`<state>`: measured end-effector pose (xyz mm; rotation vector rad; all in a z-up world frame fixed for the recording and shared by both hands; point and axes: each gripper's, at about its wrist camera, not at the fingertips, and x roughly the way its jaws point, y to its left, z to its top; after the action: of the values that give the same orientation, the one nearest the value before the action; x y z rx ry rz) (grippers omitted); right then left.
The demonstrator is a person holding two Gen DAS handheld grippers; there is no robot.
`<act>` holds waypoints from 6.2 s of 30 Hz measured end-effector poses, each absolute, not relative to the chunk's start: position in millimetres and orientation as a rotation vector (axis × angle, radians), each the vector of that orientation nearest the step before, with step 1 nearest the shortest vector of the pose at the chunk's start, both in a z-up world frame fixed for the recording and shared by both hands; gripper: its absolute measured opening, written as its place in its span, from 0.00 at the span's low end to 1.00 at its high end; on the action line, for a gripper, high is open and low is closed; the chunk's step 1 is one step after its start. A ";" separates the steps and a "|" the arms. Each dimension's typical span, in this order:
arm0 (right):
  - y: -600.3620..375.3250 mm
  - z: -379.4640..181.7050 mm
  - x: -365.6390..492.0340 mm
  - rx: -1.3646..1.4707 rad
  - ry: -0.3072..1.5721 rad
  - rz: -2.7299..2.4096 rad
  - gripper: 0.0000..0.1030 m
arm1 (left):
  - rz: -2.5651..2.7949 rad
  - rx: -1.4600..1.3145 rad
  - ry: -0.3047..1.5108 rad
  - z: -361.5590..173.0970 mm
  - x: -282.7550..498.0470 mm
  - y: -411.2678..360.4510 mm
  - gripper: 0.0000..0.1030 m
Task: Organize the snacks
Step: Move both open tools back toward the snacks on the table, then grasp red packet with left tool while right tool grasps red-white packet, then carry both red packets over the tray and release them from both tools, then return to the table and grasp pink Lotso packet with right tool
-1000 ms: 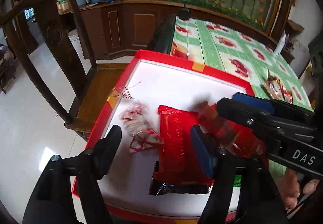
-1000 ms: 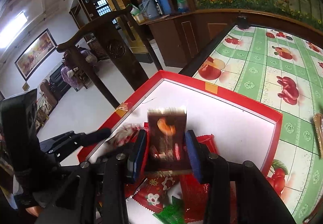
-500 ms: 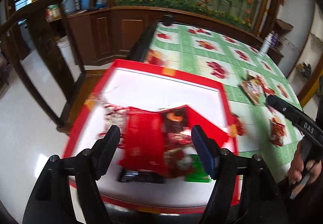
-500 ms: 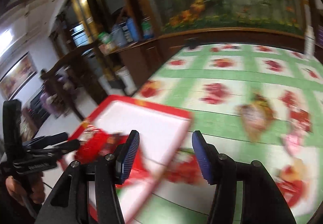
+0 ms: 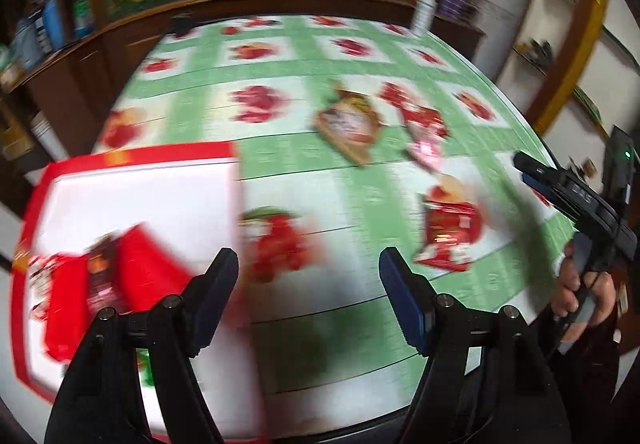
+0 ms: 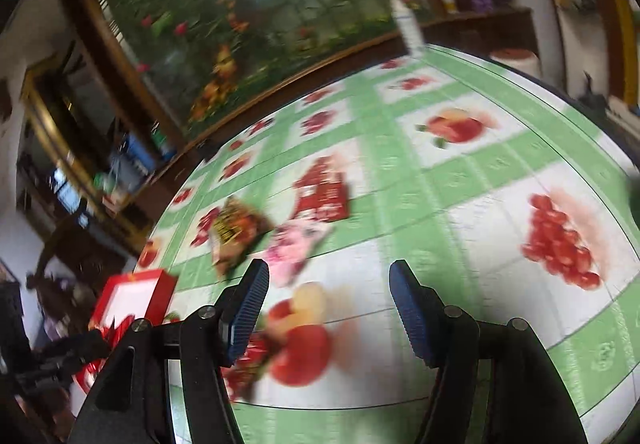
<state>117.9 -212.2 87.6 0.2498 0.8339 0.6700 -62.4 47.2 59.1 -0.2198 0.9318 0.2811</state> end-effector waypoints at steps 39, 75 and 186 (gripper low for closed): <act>-115.4 79.5 211.6 0.161 0.966 0.665 0.70 | 0.155 -0.192 1.052 3.2 -41.7 7.3 0.30; -152.6 64.6 39.9 -0.084 1.163 0.679 0.50 | 0.136 -0.308 1.016 3.3 -77.8 31.9 0.30; -149.1 107.9 51.1 0.062 0.878 0.749 0.64 | 0.612 -0.194 0.781 57.8 -167.6 123.5 0.79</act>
<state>51.1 -149.1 107.9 0.0616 0.8777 0.7494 -167.6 123.5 57.8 -0.1939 0.7812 0.6116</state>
